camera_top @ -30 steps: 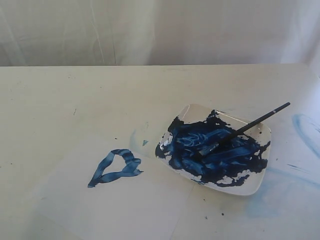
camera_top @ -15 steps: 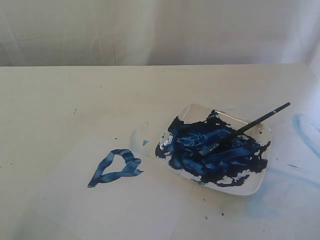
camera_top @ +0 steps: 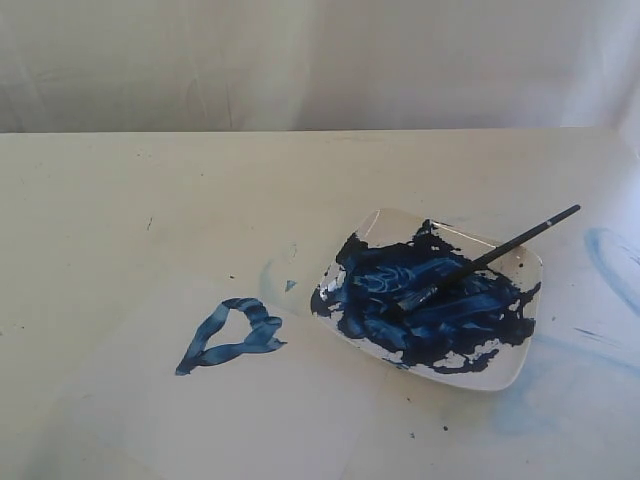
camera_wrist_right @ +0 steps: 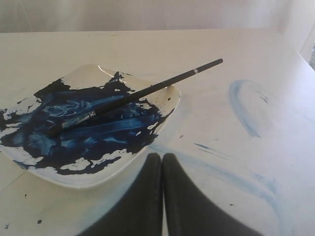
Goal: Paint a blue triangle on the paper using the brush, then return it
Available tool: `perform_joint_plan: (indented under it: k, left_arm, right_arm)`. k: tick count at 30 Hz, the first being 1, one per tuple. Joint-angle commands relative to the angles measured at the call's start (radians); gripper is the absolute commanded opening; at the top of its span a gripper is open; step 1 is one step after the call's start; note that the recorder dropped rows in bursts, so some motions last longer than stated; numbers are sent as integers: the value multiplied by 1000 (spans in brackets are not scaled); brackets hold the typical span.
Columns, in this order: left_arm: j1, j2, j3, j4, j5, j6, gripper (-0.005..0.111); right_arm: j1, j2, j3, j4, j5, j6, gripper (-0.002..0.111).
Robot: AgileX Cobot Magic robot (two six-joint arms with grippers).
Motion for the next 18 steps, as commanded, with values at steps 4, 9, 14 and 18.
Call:
perform_joint_plan:
  k: [4,9,14,18]
  left_arm:
    - [18,-5,4,-15,5,10,0]
    - [18,-5,4,-15,5,10,0]
    - [18,-5,4,2,0,5,0]
    - [18,-5,4,122,-24,-159,0]
  right_arm:
    - [1,-6,2,3,-13,-12,0]
    - [1,-6,2,3,-13,-12,0]
    - [1,-6,2,3,-13,-12,0]
    - [1,-6,2,3,-13,-12,0]
